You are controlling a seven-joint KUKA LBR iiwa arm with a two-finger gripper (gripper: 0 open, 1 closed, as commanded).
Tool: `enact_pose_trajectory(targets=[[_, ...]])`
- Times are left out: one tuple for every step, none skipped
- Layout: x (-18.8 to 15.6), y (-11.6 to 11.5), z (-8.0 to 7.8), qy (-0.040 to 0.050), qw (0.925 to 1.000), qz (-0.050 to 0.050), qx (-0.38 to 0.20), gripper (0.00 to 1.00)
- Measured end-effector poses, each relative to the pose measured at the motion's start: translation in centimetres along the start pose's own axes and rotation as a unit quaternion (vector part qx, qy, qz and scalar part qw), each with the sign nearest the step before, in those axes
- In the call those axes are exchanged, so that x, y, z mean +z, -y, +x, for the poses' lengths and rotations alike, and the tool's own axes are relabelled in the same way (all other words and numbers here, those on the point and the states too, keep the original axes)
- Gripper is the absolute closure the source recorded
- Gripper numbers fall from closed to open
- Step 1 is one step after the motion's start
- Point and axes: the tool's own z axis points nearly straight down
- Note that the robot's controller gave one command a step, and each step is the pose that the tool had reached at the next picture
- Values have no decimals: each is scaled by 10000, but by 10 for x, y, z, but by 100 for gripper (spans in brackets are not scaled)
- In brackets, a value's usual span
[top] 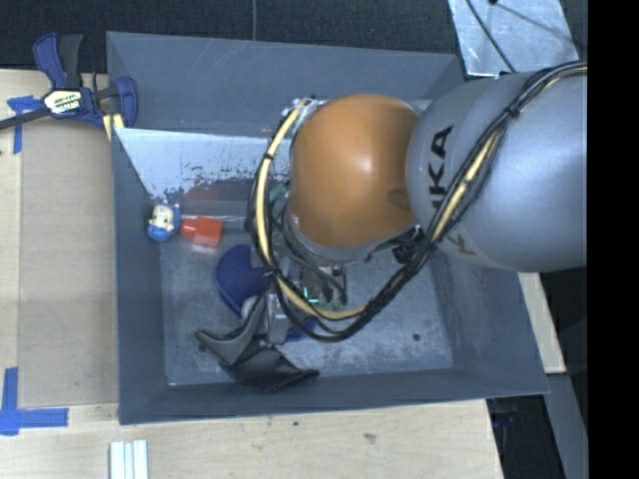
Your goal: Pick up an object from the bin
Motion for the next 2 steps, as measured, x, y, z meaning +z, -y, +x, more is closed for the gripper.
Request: enact_pose_trajectory(targets=[[132,18,4,73,9999,-26,117,0],[128,17,3,90,9999,-33,111,100]])
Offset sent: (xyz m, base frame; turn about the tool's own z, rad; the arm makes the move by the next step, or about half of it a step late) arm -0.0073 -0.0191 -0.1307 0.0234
